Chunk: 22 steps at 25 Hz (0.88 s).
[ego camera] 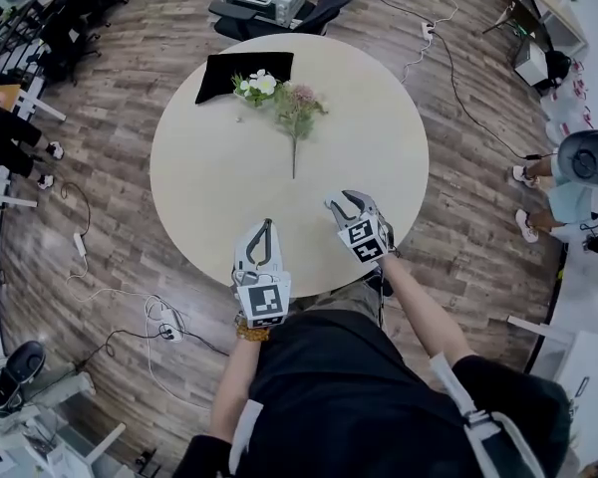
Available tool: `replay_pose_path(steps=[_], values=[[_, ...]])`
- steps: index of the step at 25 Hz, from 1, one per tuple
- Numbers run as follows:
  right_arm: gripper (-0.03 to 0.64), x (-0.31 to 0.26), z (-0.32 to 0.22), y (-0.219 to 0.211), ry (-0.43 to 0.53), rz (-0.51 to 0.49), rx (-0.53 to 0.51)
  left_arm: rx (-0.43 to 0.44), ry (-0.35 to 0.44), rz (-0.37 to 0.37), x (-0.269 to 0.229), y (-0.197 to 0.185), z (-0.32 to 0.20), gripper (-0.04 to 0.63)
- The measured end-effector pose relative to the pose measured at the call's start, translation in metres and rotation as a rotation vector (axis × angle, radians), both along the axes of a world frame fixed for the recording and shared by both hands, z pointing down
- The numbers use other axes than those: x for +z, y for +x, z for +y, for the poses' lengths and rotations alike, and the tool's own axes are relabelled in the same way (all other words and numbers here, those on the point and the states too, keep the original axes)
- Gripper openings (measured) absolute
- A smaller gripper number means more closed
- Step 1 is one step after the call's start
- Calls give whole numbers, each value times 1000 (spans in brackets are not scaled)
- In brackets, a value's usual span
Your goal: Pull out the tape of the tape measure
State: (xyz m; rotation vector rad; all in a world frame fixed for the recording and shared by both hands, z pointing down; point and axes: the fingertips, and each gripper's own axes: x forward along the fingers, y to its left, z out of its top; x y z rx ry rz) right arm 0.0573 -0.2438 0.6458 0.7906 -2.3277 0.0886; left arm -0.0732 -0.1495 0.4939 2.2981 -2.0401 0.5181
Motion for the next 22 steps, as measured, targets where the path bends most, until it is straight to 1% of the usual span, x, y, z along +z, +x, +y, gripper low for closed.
replay_pose_path(steps=[4, 8, 13, 18, 22], values=[[154, 29, -4, 3, -33, 52, -36, 5, -18, -13, 8, 4, -2, 6], [176, 53, -7, 3, -76, 72, -49, 3, -46, -5, 15, 5, -2, 5], [183, 77, -11, -2, -99, 115, -93, 0, -66, -11, 21, 8, -3, 6], [190, 103, -15, -1, -129, 168, -137, -20, -76, -3, 25, 6, -3, 5], [217, 126, -6, -2, -170, 211, -177, -36, -90, -3, 28, 2, 4, 6]])
